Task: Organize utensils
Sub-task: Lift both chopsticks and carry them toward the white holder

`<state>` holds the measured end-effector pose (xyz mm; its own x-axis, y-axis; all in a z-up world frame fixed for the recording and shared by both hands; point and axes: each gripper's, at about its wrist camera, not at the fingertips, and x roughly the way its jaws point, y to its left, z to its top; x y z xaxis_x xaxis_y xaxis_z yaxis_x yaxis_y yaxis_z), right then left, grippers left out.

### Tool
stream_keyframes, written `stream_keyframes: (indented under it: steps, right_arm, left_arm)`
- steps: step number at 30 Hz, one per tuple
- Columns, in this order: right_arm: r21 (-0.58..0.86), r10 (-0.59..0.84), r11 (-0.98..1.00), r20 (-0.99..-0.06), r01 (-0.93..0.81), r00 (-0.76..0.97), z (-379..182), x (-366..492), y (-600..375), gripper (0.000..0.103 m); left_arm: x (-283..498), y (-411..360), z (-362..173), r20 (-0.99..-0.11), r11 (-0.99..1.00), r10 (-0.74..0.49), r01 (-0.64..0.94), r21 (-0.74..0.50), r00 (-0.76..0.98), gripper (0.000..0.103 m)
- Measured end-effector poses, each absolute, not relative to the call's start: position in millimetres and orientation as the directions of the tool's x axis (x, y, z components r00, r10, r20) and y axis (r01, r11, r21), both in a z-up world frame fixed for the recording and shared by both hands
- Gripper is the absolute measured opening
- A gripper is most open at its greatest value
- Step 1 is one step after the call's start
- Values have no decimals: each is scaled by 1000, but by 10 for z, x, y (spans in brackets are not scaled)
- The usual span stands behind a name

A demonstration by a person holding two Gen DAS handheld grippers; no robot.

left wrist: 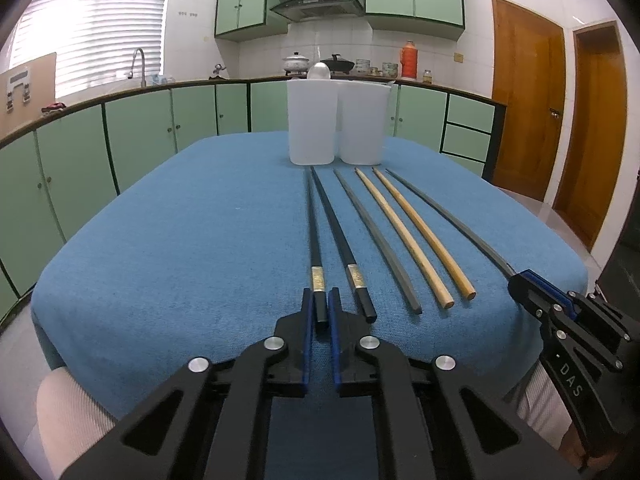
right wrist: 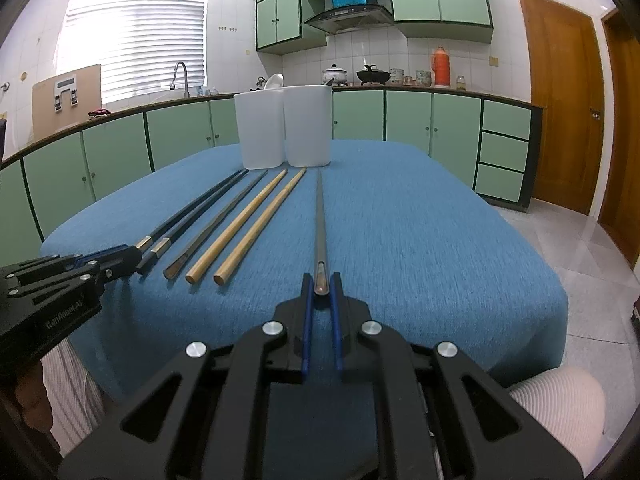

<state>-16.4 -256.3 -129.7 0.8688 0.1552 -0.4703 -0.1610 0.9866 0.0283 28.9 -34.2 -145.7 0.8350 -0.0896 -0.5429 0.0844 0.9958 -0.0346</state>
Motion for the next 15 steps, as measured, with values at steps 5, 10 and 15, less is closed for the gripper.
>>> stream_keyframes:
  steps: [5,10,15]
  right_arm:
    - [30,157,986,-461,-162,874,-1230,-170,-2594,7]
    - [25,159,986,-425,-164,891,-1055,-221,-2639,7]
    - [8,162,985,-366,-171,917,-773,-262,-2720,7]
  left_arm:
    - [265,-281,-1375,-538,996,-88,78,-41,838,6]
    - [185,-249,-1159,-482,997,-66,72,-8,874,6]
    - [135,-181,-857,-408,998,-63,70,2,911,6]
